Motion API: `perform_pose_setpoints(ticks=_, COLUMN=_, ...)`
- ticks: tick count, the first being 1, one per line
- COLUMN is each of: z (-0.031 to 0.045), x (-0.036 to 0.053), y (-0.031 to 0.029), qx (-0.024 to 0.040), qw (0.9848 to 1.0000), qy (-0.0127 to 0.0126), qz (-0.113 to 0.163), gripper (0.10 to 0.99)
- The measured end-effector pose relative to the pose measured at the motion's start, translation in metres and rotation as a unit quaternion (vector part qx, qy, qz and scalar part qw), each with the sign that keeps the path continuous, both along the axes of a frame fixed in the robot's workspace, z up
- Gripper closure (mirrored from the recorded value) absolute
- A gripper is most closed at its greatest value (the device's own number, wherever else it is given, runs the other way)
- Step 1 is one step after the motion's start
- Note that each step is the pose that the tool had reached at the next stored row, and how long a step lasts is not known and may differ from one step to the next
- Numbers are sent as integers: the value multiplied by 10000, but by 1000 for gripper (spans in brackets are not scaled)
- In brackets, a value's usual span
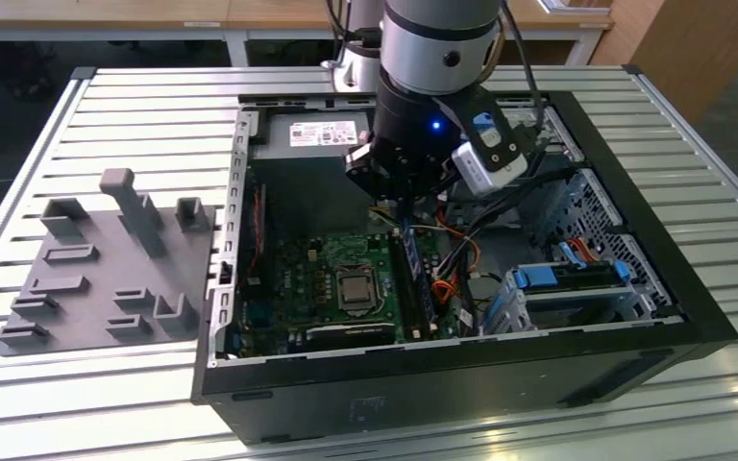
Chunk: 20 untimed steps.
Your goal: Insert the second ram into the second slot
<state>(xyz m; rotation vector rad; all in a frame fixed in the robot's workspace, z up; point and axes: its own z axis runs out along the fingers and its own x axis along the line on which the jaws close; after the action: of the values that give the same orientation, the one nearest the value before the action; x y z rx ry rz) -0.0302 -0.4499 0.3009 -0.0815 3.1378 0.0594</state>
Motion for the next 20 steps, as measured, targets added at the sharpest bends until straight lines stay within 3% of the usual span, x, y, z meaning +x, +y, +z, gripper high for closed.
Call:
perform_pose_setpoints(ticks=9, z=-55, x=0, y=0, qx=-1, qw=10000, qy=-1, qz=-57, gripper=949)
perform_pose_setpoints(ticks=20, z=-196, x=10, y=0, qx=-1, qw=10000, qy=-13, qz=-71, gripper=949)
